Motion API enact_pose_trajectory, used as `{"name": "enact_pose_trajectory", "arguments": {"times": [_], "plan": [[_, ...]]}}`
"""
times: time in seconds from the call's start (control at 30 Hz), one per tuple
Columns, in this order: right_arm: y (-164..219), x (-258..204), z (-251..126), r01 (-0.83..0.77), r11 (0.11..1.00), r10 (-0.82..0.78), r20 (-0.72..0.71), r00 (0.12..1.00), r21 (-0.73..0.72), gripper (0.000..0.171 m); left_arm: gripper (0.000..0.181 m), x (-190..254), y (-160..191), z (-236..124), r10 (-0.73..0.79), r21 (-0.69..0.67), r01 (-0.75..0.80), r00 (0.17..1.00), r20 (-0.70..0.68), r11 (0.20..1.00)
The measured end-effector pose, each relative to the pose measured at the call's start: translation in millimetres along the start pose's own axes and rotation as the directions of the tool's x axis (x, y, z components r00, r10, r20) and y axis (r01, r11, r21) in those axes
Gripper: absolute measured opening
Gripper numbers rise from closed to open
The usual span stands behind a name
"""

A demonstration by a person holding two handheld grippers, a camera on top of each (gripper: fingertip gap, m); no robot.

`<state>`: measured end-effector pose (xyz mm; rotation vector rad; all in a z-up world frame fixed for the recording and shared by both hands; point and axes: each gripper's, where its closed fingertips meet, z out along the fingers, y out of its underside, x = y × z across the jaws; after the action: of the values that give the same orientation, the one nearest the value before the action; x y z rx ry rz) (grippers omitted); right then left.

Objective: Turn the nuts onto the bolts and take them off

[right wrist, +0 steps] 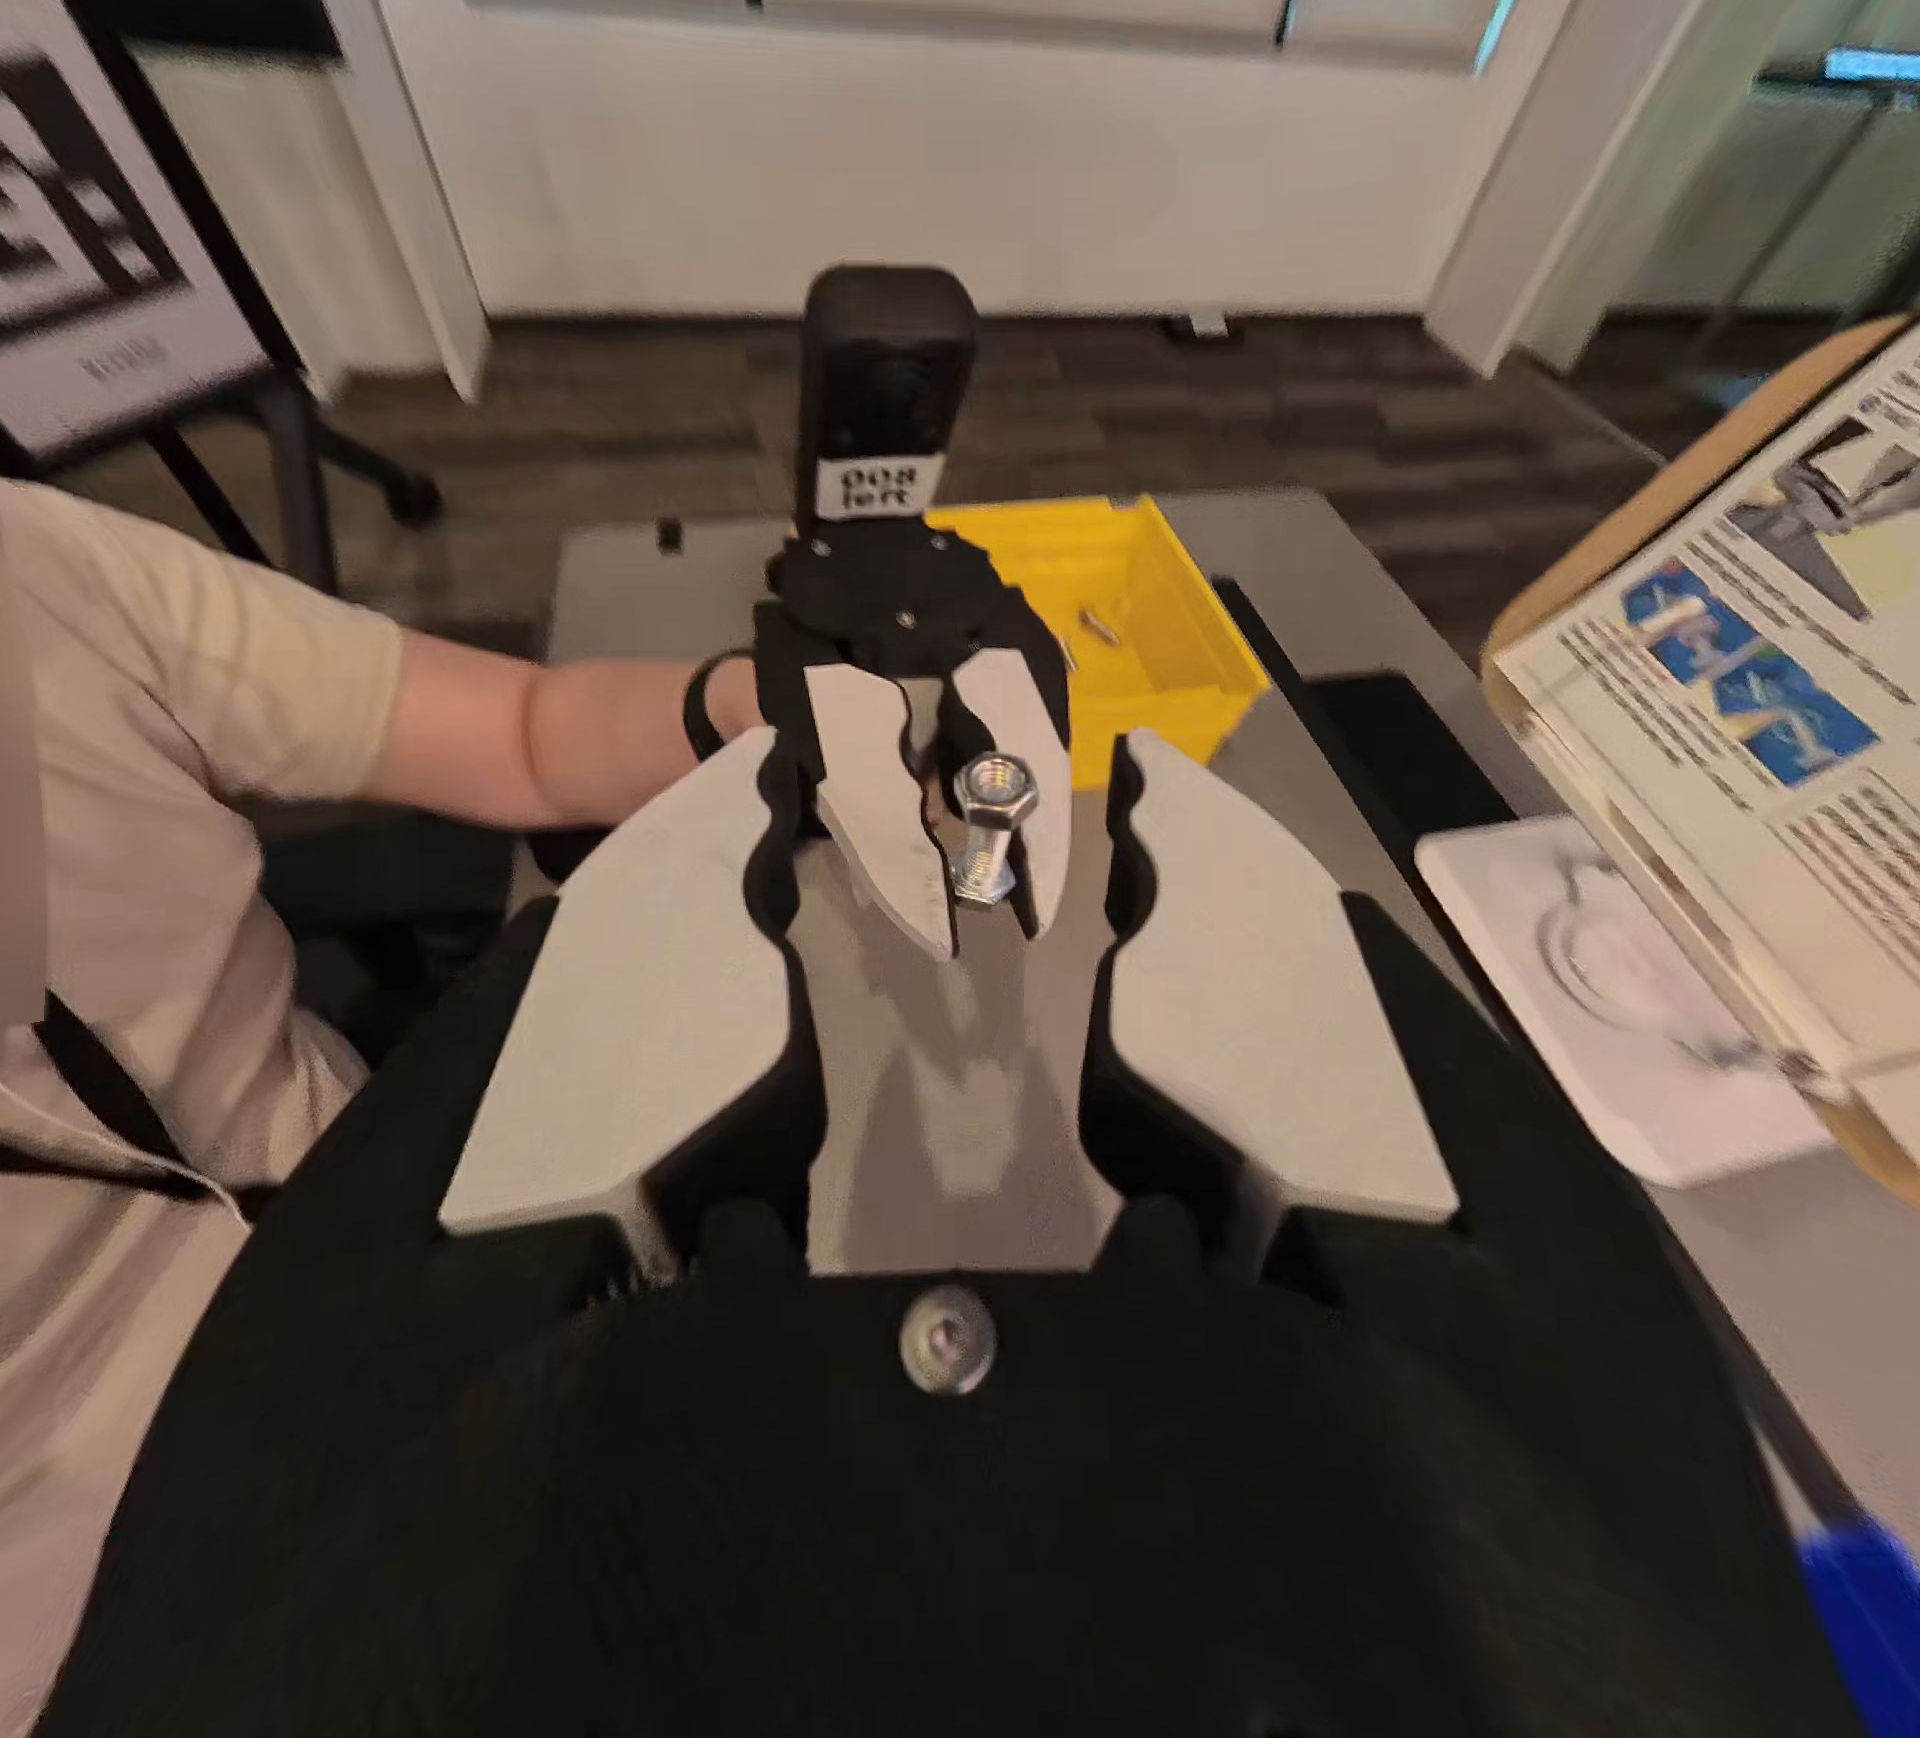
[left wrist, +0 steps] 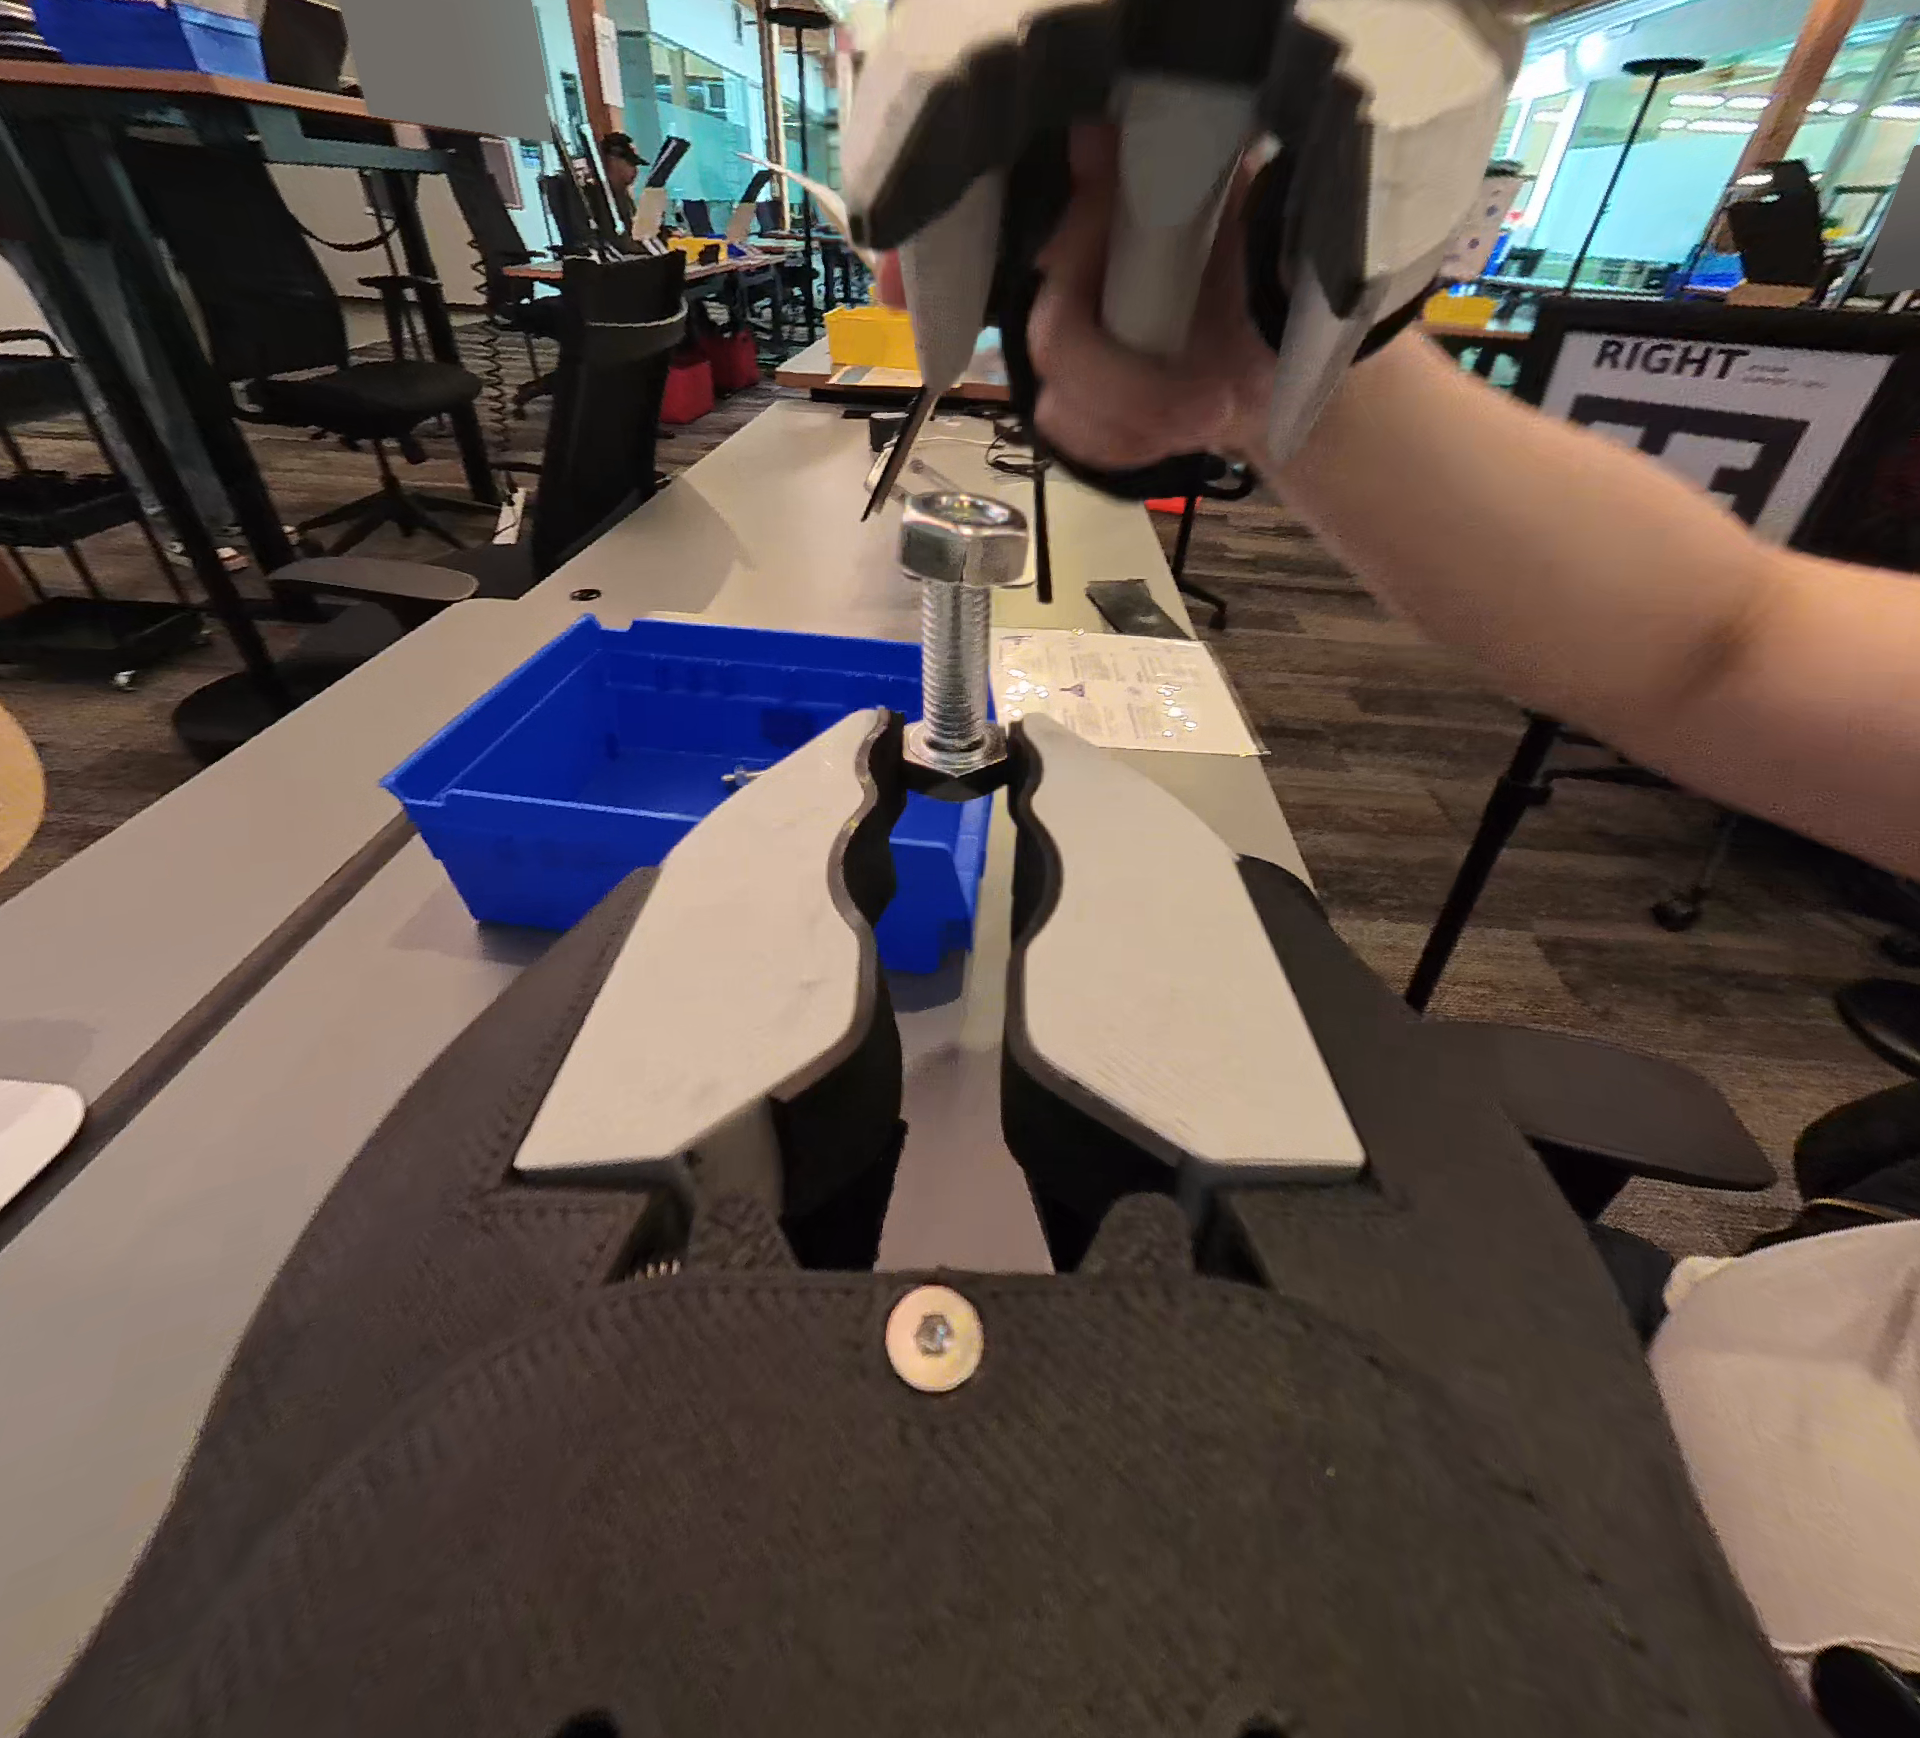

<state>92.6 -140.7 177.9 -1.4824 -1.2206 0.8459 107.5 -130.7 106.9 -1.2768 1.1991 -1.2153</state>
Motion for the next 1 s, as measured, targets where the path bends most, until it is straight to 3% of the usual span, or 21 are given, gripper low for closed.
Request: {"name": "enact_pose_trajectory", "arguments": {"times": [0.03, 0.13, 0.3, 0.57, 1.0], "plan": [[2, -1, -2, 0.004, 0.998, -0.004, 0.005, 1.0, 0.057, 0.058, 0.019, 2, 0, 1, -0.005, 0.003, 0.005, 1.0, -0.013, 1.0], [13, 4, -3, 0.078, 0.989, -0.073, -0.044, 0.996, 0.126, 0.052, 0.019, 7, 0, 3, -0.017, 0.004, 0.017, 0.999, -0.043, 1.0], [20, -1, 4, 0.073, 0.983, -0.078, 0.024, 0.997, 0.169, 0.051, 0.019, 14, 0, 5, -0.025, 0.006, 0.026, 0.997, -0.079, 1.0], [27, -10, 17, 0.099, 0.984, -0.109, 0.061, 0.992, 0.147, 0.048, 0.019, 15, 0, 5, -0.017, 0.0, 0.017, 0.997, -0.074, 1.0], [23, -12, 5, 0.11, 0.981, -0.114, 0.018, 0.993, 0.159, 0.046, 0.019, 11, -2, 2, -0.018, 0.008, 0.018, 0.998, -0.056, 1.0]]}}
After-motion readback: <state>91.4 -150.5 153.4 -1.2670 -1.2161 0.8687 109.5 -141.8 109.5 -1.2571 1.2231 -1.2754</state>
